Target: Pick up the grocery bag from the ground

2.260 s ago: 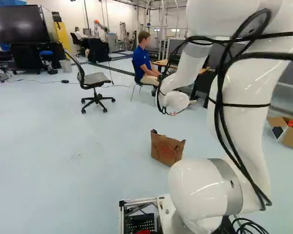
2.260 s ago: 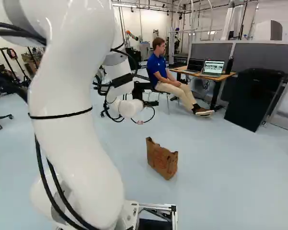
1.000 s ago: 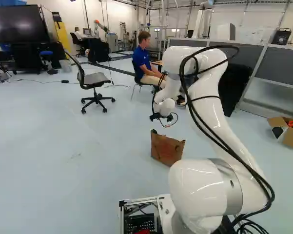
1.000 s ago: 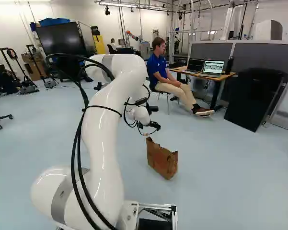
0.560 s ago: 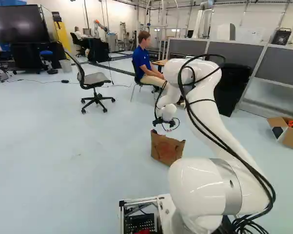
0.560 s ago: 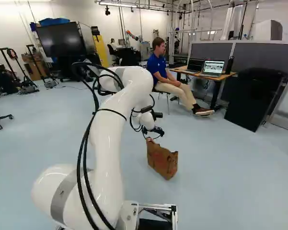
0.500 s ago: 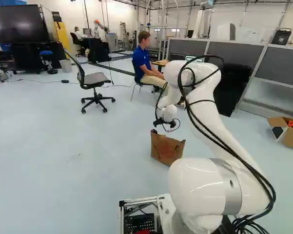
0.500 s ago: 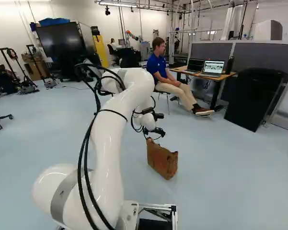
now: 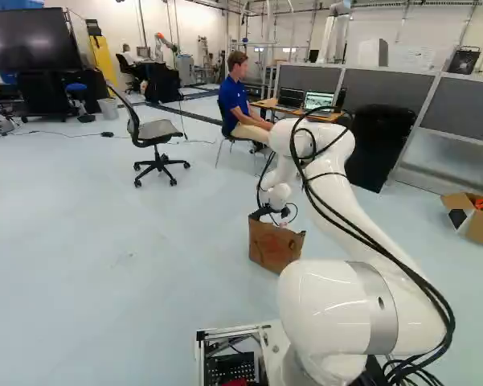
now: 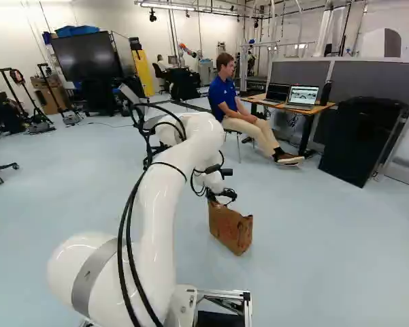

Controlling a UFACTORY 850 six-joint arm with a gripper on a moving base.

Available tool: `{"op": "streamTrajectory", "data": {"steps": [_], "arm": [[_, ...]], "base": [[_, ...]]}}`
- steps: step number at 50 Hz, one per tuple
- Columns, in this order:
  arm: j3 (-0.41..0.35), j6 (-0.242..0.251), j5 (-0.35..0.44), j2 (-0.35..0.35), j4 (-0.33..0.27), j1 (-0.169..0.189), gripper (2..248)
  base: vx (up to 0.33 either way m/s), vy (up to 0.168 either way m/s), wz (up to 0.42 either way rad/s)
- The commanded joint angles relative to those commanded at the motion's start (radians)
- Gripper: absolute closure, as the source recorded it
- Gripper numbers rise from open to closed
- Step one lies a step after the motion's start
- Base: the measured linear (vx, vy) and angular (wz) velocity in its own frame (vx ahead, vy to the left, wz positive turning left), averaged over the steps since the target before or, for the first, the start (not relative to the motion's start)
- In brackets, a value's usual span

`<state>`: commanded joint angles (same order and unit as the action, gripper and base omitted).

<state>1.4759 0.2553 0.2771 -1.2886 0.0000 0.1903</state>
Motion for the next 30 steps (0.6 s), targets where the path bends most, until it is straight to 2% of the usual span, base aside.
{"op": "streamTrajectory", "data": {"steps": [16, 18, 23, 30], "arm": [[0.091, 0.337, 0.0, -0.107, 0.0, 0.0, 3], [0.102, 0.367, 0.0, -0.12, 0.0, 0.0, 3], [0.132, 0.403, 0.0, -0.154, 0.0, 0.0, 3], [0.176, 0.418, 0.0, -0.202, 0.0, 0.0, 3]], "base": [[0.0, 0.0, 0.0], [0.0, 0.0, 0.0], [0.0, 0.0, 0.0], [0.0, 0.0, 0.0]]}}
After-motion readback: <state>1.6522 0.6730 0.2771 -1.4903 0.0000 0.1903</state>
